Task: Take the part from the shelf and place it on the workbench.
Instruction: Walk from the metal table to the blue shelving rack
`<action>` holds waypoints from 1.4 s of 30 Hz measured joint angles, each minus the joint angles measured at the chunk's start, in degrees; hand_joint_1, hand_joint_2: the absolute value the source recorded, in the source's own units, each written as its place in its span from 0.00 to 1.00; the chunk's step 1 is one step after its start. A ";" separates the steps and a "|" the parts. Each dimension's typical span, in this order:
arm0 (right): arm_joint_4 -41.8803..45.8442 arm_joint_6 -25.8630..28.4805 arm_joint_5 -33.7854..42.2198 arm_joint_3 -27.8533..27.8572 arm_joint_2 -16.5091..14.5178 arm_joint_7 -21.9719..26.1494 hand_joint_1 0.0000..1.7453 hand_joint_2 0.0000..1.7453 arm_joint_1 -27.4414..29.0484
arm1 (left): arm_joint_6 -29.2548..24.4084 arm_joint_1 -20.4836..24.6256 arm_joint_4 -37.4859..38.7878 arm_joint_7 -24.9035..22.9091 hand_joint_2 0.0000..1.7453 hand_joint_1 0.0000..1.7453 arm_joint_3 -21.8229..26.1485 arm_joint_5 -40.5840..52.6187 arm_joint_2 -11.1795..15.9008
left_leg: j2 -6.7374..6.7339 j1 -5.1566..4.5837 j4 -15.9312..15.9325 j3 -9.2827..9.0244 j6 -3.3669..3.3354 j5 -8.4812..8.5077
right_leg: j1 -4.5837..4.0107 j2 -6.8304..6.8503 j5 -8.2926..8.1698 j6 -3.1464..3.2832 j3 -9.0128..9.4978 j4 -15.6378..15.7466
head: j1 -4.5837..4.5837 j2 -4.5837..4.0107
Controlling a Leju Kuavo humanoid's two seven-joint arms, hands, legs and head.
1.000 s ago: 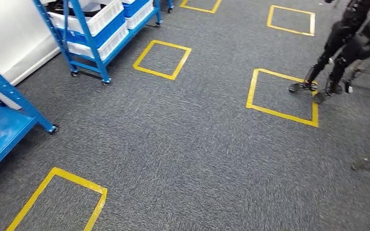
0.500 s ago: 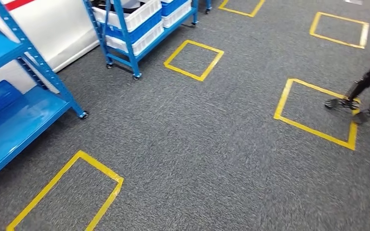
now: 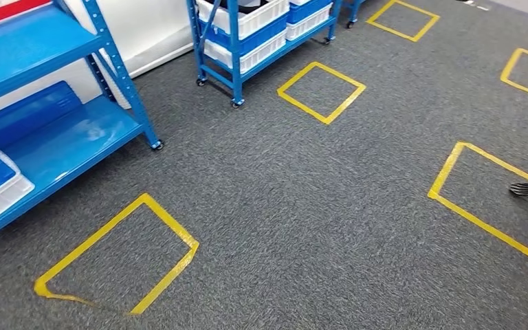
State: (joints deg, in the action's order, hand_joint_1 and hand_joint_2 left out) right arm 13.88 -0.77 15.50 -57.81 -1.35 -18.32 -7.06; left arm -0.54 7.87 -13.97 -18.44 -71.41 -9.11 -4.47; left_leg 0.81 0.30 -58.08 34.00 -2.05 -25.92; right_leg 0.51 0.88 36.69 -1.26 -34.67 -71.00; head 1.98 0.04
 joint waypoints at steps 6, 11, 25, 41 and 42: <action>-0.02 0.61 2.03 0.07 0.02 0.23 0.00 0.00 0.35 | 0.00 0.07 0.00 -0.37 0.00 0.00 -0.06 1.58 -0.40 | 4.98 -0.07 -0.38 -0.21 0.26 -0.14 | 0.13 -4.17 -7.90 1.10 2.23 8.80 | -0.02 0.00; 0.00 0.47 2.29 0.09 -0.07 0.13 0.00 0.00 0.39 | -0.03 0.09 0.00 -0.32 0.00 0.00 -0.06 1.75 -0.56 | 6.49 0.16 -0.50 0.84 2.00 0.07 | 0.25 -4.09 -8.56 2.08 3.66 12.39 | 0.01 0.00; -0.02 0.65 2.43 0.09 -0.14 -0.74 0.00 0.00 0.41 | 0.39 0.32 0.00 0.01 0.00 0.00 -0.12 2.15 -0.56 | -3.00 -0.55 -0.02 0.05 1.27 0.30 | -0.44 5.69 -6.72 1.18 6.34 13.18 | 0.65 0.00; -0.05 1.85 4.42 0.62 0.40 0.39 0.00 0.00 0.57 | 0.72 0.41 0.00 0.24 0.00 0.00 -0.58 3.75 -1.80 | 6.73 0.00 0.05 0.45 1.79 0.67 | 0.34 -4.54 -9.01 1.50 3.51 12.50 | -0.32 0.00; -0.04 1.81 4.43 0.63 0.41 0.35 0.00 0.00 0.57 | 1.03 0.41 0.00 0.05 0.00 0.00 -0.58 3.59 -1.79 | 5.55 -0.11 -0.69 0.83 2.13 0.19 | 0.46 -3.77 -9.11 1.78 3.77 12.75 | -0.19 0.00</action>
State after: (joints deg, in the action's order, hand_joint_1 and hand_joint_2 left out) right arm 13.84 1.05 19.92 -57.18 -0.94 -17.97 -6.49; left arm 0.49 8.28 -13.97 -18.38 -72.00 -5.51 -6.26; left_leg 6.36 0.19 -58.77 34.82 0.08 -25.73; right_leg 0.97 -2.89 27.58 0.52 -30.89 -58.24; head 1.80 0.04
